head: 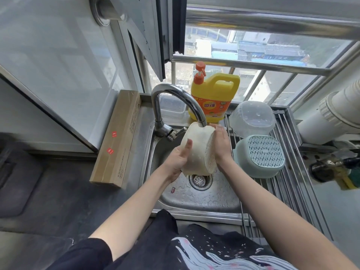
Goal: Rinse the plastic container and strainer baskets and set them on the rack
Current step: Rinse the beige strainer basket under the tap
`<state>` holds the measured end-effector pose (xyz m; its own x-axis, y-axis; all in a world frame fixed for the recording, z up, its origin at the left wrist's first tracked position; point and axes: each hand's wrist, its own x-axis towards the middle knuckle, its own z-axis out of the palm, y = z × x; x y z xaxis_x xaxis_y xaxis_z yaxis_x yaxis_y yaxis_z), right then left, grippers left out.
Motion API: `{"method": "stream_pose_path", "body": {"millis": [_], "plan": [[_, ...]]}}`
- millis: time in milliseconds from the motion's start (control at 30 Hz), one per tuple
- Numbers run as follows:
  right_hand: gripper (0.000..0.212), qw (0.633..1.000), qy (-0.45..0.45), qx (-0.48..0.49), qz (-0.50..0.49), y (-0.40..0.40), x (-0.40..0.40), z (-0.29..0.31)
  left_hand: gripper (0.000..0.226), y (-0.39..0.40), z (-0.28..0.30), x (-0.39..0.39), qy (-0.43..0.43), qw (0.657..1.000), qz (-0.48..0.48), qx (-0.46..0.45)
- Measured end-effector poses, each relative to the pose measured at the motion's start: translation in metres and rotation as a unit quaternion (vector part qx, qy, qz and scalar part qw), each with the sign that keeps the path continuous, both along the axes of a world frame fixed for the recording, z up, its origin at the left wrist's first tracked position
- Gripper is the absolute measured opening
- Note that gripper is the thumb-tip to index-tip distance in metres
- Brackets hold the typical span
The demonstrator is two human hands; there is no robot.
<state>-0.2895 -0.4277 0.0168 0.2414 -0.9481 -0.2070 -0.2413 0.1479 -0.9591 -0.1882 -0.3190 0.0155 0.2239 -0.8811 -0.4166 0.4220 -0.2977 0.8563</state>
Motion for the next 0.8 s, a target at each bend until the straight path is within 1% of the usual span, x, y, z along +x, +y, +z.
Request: {"method": "stream_pose_path", "body": {"millis": [100, 133, 200, 267, 333, 400, 433, 500, 533, 600, 700, 767, 800], "plan": [[0.051, 0.997, 0.013, 0.072, 0.013, -0.006, 0.003, -0.001, 0.088, 0.003, -0.002, 0.003, 0.027, 1.0, -0.001, -0.011], [0.054, 0.996, 0.03, 0.08, 0.023, -0.007, 0.003, -0.001, 0.091, 0.004, -0.004, 0.004, 0.043, 0.999, 0.006, -0.013], [0.058, 0.993, 0.082, 0.066, 0.059, -0.01, 0.0, 0.0, 0.098, 0.008, -0.007, 0.007, 0.085, 0.996, 0.024, -0.019], [0.06, 0.987, 0.122, 0.051, 0.088, -0.014, -0.004, -0.002, 0.101, 0.01, -0.011, 0.012, 0.146, 0.987, 0.063, -0.014], [0.061, 0.983, 0.142, 0.055, 0.099, -0.015, -0.006, -0.006, 0.09, 0.013, -0.013, 0.016, 0.212, 0.972, 0.105, 0.003], [0.052, 0.979, 0.154, 0.055, 0.12, -0.017, -0.006, -0.007, 0.073, 0.012, -0.014, 0.017, 0.255, 0.959, 0.126, 0.02], [0.046, 0.981, 0.147, 0.056, 0.114, -0.018, -0.005, -0.009, 0.068, 0.012, -0.014, 0.017, 0.266, 0.955, 0.127, 0.028], [0.035, 0.99, 0.094, 0.084, 0.064, -0.016, -0.004, -0.007, 0.063, 0.011, -0.014, 0.017, 0.275, 0.953, 0.123, 0.04], [0.033, 0.992, 0.073, 0.092, 0.041, -0.015, -0.004, -0.005, 0.061, 0.012, -0.014, 0.016, 0.275, 0.952, 0.123, 0.048], [0.033, 0.995, 0.042, 0.083, 0.024, -0.012, -0.007, -0.001, 0.06, 0.011, -0.017, 0.018, 0.267, 0.953, 0.122, 0.071], [0.035, 0.995, 0.0, 0.083, 0.059, -0.005, -0.01, 0.006, 0.062, 0.007, -0.023, 0.018, 0.255, 0.954, 0.131, 0.092], [0.027, 0.995, -0.018, 0.048, 0.089, 0.001, -0.011, 0.008, 0.064, 0.004, -0.023, 0.016, 0.275, 0.947, 0.141, 0.093], [0.024, 0.994, -0.012, 0.02, 0.103, 0.003, -0.012, 0.007, 0.065, 0.002, -0.022, 0.015, 0.289, 0.941, 0.148, 0.096]]}}
